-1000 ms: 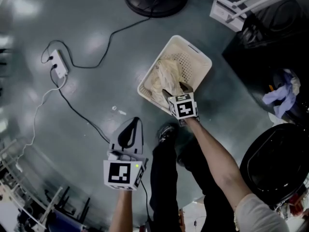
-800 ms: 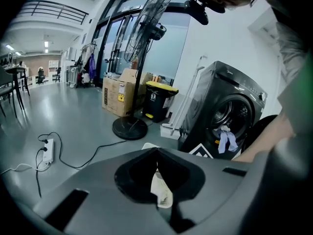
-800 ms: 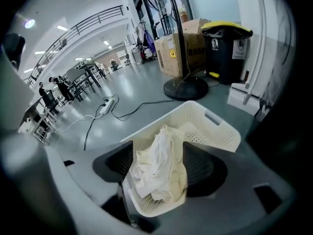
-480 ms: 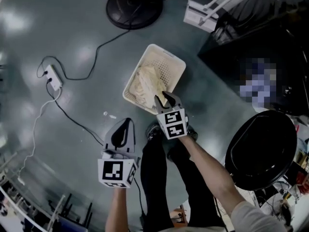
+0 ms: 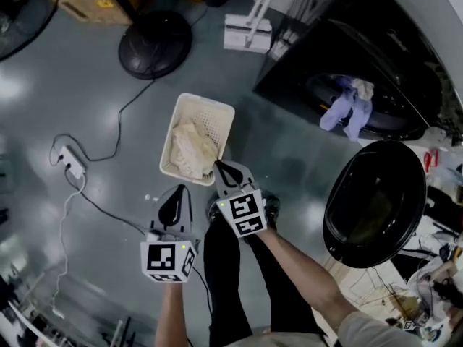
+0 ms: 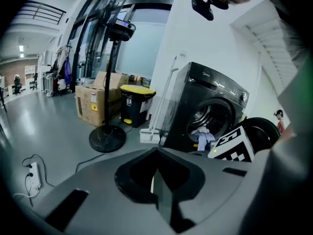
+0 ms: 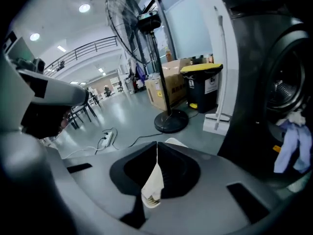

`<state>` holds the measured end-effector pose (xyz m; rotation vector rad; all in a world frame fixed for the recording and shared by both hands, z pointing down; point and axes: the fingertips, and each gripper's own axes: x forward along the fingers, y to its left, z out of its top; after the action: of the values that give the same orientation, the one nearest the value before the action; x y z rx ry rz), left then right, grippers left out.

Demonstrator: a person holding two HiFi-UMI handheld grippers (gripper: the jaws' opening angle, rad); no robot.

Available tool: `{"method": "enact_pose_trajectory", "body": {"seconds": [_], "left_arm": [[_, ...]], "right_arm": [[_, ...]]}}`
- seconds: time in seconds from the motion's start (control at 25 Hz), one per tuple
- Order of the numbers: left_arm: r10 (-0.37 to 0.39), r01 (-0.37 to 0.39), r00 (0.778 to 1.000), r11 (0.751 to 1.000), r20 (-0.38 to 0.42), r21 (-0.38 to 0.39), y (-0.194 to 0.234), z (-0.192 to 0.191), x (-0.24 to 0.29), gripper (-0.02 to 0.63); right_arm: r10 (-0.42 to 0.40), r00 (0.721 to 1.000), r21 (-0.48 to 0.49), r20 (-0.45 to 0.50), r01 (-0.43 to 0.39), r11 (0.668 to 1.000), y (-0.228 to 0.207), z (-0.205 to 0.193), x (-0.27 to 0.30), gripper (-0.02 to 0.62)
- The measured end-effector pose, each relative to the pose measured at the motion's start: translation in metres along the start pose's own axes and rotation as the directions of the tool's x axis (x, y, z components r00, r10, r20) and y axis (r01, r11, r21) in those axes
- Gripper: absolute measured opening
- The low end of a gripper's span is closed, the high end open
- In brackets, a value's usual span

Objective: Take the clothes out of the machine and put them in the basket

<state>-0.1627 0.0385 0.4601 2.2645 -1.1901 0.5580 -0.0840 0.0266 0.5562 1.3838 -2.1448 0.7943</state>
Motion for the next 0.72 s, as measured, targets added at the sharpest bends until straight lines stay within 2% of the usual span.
{"method": "enact_pose_trajectory", "body": {"seconds": [0.16,0.28,0.48,0.72], "left_arm": [[-0.068,0.069,0.998,0.997,-0.011,0.046,-0.047,0.014,0.032,0.018],[-0.127,0.129,0.992,0.989,-0.025,0.072,-0.087,0.021,0.054,0.019],[-0.243,0.250,0.968,0.960,-0.068,0.126,-0.158,0.030,0.089,0.020],[-0.312,0.326,0.945,0.929,-0.102,0.176,-0.226,0.033,0.124,0.020]], "right_arm": [[-0.094,0.994,0.069,0.054,0.090,0.994,-0.064,0.009,-0.037,0.029],[-0.194,0.979,0.127,0.065,0.185,0.974,-0.123,0.005,-0.070,0.029],[-0.374,0.926,0.236,0.051,0.353,0.905,-0.218,-0.016,-0.136,0.029],[-0.499,0.866,0.301,0.034,0.468,0.831,-0.304,-0.047,-0.196,0.031]]}}
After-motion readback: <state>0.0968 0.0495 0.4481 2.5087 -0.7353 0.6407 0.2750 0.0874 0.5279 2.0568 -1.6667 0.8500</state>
